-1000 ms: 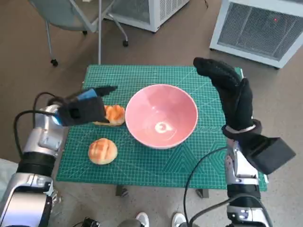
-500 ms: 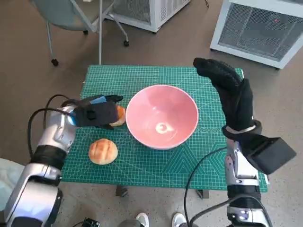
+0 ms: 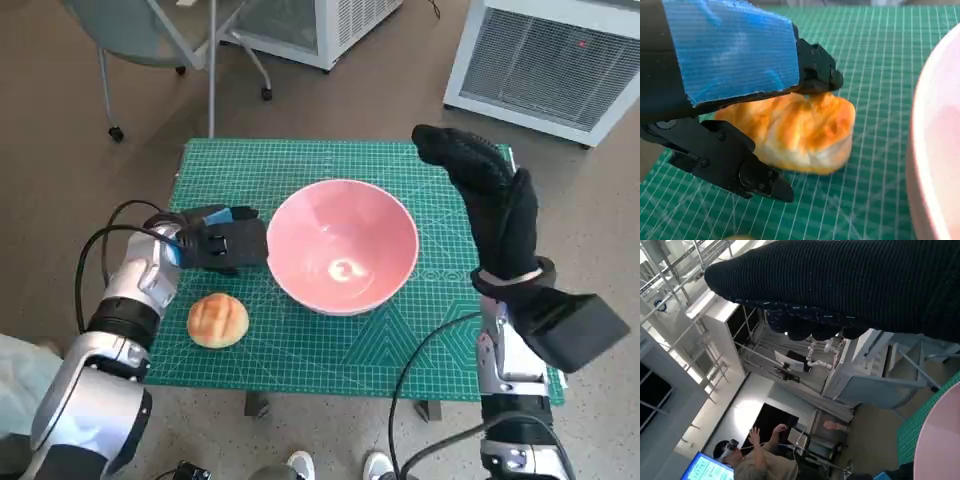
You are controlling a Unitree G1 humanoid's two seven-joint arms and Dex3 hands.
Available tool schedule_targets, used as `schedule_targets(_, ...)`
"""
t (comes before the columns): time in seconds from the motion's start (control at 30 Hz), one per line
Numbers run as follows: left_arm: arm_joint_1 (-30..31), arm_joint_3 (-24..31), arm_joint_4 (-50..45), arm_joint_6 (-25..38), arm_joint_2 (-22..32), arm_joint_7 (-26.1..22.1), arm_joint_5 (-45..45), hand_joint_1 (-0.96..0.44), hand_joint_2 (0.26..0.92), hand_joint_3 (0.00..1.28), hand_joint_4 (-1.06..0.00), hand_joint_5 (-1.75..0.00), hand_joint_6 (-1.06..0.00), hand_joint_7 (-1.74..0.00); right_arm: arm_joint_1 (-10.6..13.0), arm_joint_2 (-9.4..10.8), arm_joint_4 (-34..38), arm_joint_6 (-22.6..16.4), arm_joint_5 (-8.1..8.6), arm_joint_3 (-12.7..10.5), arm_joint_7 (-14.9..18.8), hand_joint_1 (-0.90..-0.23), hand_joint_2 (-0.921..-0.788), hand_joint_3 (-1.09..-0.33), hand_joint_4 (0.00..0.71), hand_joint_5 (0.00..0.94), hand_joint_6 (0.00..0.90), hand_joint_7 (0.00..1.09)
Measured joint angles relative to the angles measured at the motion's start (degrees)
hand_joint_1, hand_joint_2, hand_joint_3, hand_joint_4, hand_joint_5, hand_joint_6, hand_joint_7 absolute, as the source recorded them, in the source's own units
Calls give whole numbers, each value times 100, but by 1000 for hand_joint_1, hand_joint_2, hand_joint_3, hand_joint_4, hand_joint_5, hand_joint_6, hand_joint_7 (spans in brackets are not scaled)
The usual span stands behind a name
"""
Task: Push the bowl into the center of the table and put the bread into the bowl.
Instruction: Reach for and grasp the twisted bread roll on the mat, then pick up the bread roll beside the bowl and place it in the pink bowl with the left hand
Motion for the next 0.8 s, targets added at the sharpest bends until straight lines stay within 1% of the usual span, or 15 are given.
schedule_targets(0.03,4,-24,11,-45,0,110,26,212,904,71,-652,-1018,-761,-299,2,0,0,0,1,0,0,-711,-921,-738,148,2,-1,532)
schedule_targets(0.07,13,-39,13,-107,4,210,52,136,910,70,-661,-1116,-725,-557,4,1,-1,-1,1,1,0,-711,-921,-738,148,2,-1,532)
schedule_targets(0.1,28,-45,11,-179,14,318,80,88,913,70,-666,-1179,-701,-722,5,3,-4,-2,1,2,0,-710,-921,-738,148,2,-1,532)
schedule_targets(0.13,47,-46,9,-262,30,432,90,56,916,70,-670,-1220,-686,-828,8,4,-8,-3,1,3,0,-710,-921,-738,148,2,-1,532)
schedule_targets(0.2,70,-47,10,-371,58,554,101,29,918,70,-672,-1255,-672,-920,10,4,-13,-6,3,2,0,-710,-921,-738,148,2,-1,532)
schedule_targets(0.3,78,-48,11,-432,82,622,111,10,919,70,-674,-1280,-663,-985,11,4,-17,-11,3,3,0,-710,-921,-737,148,1,-1,533)
schedule_targets(0.4,162,54,-182,-547,175,631,30,5,920,60,-686,-1215,-658,-1072,11,16,-20,-23,3,6,0,-709,-921,-738,149,1,-1,533)
schedule_targets(0.53,400,392,-946,-812,450,600,-264,3,920,56,-698,-1174,-648,-1122,13,19,-19,-51,3,-2,-2,-705,-921,-738,149,2,-1,533)
schedule_targets(0.8,713,1078,-2691,-831,909,525,-602,3,920,53,-718,-1134,-633,-1158,7,39,-19,-91,3,10,-2,-704,-921,-738,146,0,-1,533)
